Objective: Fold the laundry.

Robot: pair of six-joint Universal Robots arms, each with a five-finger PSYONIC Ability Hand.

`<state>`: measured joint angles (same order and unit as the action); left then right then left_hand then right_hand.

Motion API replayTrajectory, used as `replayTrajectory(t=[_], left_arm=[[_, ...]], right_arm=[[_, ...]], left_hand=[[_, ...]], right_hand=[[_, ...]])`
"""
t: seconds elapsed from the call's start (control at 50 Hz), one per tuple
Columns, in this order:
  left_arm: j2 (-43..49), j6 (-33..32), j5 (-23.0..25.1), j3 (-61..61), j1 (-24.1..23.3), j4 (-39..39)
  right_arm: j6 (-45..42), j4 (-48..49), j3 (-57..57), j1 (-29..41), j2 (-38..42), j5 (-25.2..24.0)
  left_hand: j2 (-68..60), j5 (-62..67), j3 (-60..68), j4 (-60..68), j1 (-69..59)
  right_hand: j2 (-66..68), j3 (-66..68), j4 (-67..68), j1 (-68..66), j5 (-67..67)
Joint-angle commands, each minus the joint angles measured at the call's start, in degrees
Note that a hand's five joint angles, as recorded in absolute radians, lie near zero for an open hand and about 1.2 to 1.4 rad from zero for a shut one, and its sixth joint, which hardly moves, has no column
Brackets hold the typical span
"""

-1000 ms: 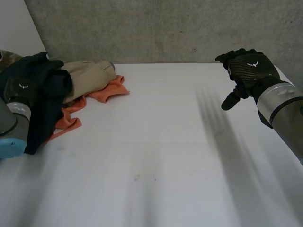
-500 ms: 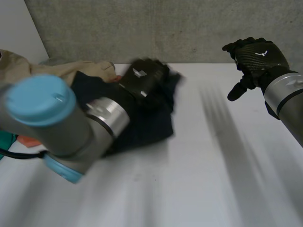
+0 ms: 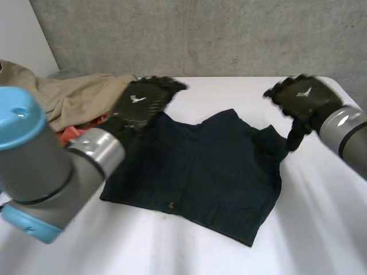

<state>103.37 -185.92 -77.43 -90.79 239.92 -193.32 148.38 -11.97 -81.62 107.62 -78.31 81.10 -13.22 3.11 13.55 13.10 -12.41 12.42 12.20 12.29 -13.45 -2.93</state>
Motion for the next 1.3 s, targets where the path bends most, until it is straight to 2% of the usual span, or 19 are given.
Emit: replayTrajectory(t=[0.02,0.08,0.22,0.36,0.58,0.62,0.66,0.68,0.72,0.82,0.96,1.04,1.16,1.18,1.24,1.26,1.28,1.3], left_arm=[[-1.2,-13.0,-0.6,-9.5,7.6,3.8],[-0.8,-18.8,-1.8,-13.3,8.6,3.3],[4.4,-23.6,-3.9,-15.9,9.7,-1.5],[5.7,-24.3,-3.7,-15.9,10.4,-1.5],[10.6,-30.5,-3.6,-14.9,12.3,-1.8],[11.4,-30.8,-3.6,-14.2,12.7,-2.0],[12.0,-30.8,-3.6,-13.6,12.7,-2.1],[12.6,-30.8,-3.7,-13.2,12.7,-2.1],[12.7,-30.8,-4.0,-12.7,12.7,-2.1],[12.3,-30.4,-4.7,-12.1,12.2,-2.1],[9.8,-30.0,-5.1,-12.0,11.7,-2.1],[9.7,-30.0,-5.2,-11.5,11.4,-2.1],[9.7,-30.0,-5.3,-11.0,11.3,-1.9],[9.7,-30.0,-5.3,-11.0,11.3,-1.9],[9.7,-29.9,-5.3,-10.6,11.3,-1.6],[9.6,-29.9,-5.3,-10.5,11.3,-1.4],[9.4,-29.8,-5.4,-10.5,11.2,-1.4],[9.2,-29.8,-5.4,-10.5,11.1,-1.3]], right_arm=[[-2.5,1.0,-6.9,3.8,0.1,-2.6],[-2.5,6.5,-10.2,5.3,0.2,-2.5],[-2.5,12.0,-13.7,5.4,2.4,-1.7],[-2.3,12.2,-14.4,5.1,2.9,-0.8],[-2.3,12.9,-16.6,5.1,3.2,-0.8],[-2.2,13.4,-17.4,5.1,3.2,-0.6],[-2.2,13.6,-17.9,5.1,3.2,-0.2],[-2.2,13.6,-18.2,5.1,3.2,0.2],[-2.0,13.6,-18.6,5.1,3.1,0.9],[5.1,11.5,-20.3,5.5,3.1,2.7],[15.3,9.1,-24.4,6.5,2.9,1.0],[17.0,12.3,-26.5,10.0,3.2,-1.4],[16.7,16.9,-28.1,14.0,5.5,-0.3],[16.6,17.2,-28.2,14.3,6.2,-0.1],[15.7,17.9,-27.9,14.5,8.7,2.0],[14.4,18.2,-27.5,14.5,9.7,3.5],[13.6,18.5,-27.3,14.5,10.2,4.5],[12.6,18.8,-27.1,14.4,10.5,5.5]], left_hand=[[-4.6,4.7,4.2,4.7,-5.4],[-9.8,9.9,9.4,9.9,-10.6],[-20.2,20.3,19.9,20.3,-21.0],[-19.4,19.5,19.0,19.5,-20.2],[-19.2,19.3,18.9,19.3,-20.0],[-24.4,24.5,24.1,24.5,-25.2],[-35.3,35.4,35.0,35.4,-36.1],[-50.3,50.4,50.0,50.5,-51.1],[-66.7,66.8,66.4,66.8,-67.5],[-66.8,66.9,66.4,66.9,-67.6],[-66.8,66.9,66.4,66.9,-67.6],[-66.8,66.9,66.4,66.9,-67.6],[-66.8,66.9,66.4,66.9,-67.6],[-66.8,66.9,66.4,66.9,-67.6],[-66.8,66.9,66.4,66.9,-67.6],[-66.8,66.9,66.4,66.9,-67.6],[-66.8,66.9,66.4,66.9,-67.6],[-66.8,66.9,66.4,66.9,-67.6]], right_hand=[[-2.4,-2.2,-2.3,3.5,2.9],[-2.4,-2.2,-2.3,3.5,2.9],[-2.4,-2.2,-2.3,3.5,2.9],[-2.4,-2.2,-2.3,3.5,2.9],[-2.4,-2.2,-2.3,3.5,2.9],[-2.4,-2.2,-2.3,3.5,2.9],[-2.4,-2.2,-2.3,3.5,2.9],[-2.4,-2.2,-2.3,3.5,2.9],[-2.4,-2.2,-2.3,3.5,2.9],[1.0,1.2,1.2,0.0,-0.5],[1.0,1.2,1.2,0.0,-0.5],[1.4,1.6,1.5,-0.3,-0.9],[5.9,6.1,6.0,-4.9,-5.4],[7.6,7.8,7.7,-6.5,-7.1],[27.5,27.7,27.7,-26.5,-27.0],[48.6,48.8,48.7,-47.6,-48.1],[61.1,61.3,61.2,-60.1,-60.6],[67.5,67.7,67.6,-66.5,-67.0]])
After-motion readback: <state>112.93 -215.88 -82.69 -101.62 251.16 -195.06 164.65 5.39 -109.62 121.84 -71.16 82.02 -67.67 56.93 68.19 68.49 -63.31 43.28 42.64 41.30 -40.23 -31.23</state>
